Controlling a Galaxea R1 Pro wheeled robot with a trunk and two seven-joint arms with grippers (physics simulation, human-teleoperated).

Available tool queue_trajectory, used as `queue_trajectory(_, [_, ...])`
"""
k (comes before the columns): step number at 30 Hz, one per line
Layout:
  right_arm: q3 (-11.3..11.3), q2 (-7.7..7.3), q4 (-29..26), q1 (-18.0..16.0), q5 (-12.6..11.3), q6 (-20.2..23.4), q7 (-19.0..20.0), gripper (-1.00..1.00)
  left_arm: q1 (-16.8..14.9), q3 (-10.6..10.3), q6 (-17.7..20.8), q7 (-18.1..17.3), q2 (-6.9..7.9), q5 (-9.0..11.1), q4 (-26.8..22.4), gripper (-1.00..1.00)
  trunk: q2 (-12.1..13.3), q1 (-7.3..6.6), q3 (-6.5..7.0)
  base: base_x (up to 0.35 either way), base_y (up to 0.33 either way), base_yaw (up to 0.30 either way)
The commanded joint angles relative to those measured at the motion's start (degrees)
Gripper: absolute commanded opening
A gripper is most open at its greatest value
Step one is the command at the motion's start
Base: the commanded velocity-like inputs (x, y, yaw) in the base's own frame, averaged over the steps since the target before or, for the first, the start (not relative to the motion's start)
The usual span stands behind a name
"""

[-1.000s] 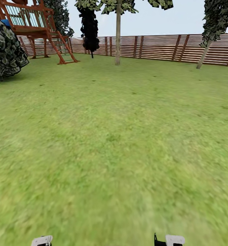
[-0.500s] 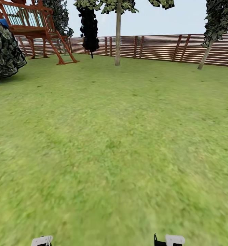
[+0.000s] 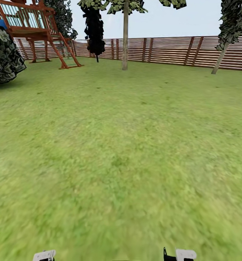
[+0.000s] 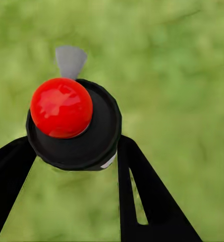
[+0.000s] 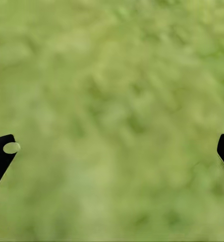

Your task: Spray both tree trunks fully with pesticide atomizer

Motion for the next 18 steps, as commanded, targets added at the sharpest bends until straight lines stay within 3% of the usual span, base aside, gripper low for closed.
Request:
queue_trajectory(1, [-0.18, 0.04, 0.04, -0.02, 0.61, -0.06, -0.46, 1.0, -0.02, 0.27, -0.07, -0.59, 0.01, 0.54, 0.07, -1.0, -0.01, 0.03, -0.04, 0.339, 0.0, 0.0])
queue_trajectory(18, [-0.18, 0.02, 0.04, -0.04, 0.61, -0.06, -0.44, 1.0, 0.0, 0.27, -0.05, -0.59, 0.01, 0.61, 0.06, -1.0, -0.01, 0.03, -0.04, 0.339, 0.0, 0.0])
